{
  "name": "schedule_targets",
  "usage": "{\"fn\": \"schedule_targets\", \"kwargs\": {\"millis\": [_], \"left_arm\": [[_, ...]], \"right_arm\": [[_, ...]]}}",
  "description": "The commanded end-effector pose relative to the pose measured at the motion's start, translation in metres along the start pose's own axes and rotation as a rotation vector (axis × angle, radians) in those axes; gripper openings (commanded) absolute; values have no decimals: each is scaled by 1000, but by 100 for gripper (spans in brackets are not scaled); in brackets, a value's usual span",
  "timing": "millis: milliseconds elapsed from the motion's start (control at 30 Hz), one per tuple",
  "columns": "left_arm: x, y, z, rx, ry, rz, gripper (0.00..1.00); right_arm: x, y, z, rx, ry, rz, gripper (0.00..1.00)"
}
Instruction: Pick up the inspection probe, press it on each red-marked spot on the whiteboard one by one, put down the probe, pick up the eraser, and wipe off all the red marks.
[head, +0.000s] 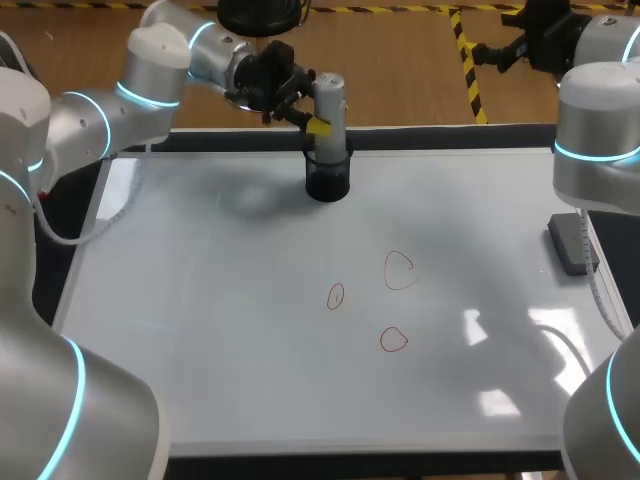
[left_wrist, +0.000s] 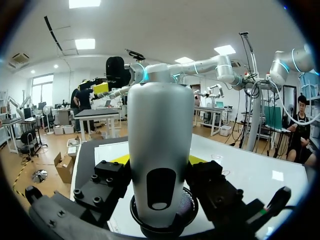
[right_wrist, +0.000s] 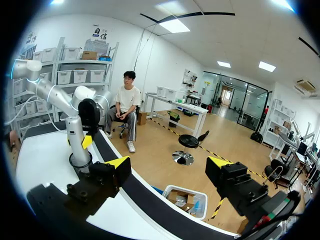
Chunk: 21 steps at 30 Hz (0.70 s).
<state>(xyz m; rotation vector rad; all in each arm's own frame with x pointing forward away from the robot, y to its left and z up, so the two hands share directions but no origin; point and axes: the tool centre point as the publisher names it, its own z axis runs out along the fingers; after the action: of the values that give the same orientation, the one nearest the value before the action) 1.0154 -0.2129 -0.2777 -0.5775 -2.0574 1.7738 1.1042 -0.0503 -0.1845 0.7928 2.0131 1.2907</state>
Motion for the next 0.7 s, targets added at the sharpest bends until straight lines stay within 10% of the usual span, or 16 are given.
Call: {"fn": "schedule_targets", "kwargs": {"millis": [33,700], "left_arm": [[4,-13,0,-31,1,24,0],[9,-57,5,-22,3,95,0]], "right_arm": [[0,0,0,0,0,0,100],[0,0,0,0,0,0,100]]}}
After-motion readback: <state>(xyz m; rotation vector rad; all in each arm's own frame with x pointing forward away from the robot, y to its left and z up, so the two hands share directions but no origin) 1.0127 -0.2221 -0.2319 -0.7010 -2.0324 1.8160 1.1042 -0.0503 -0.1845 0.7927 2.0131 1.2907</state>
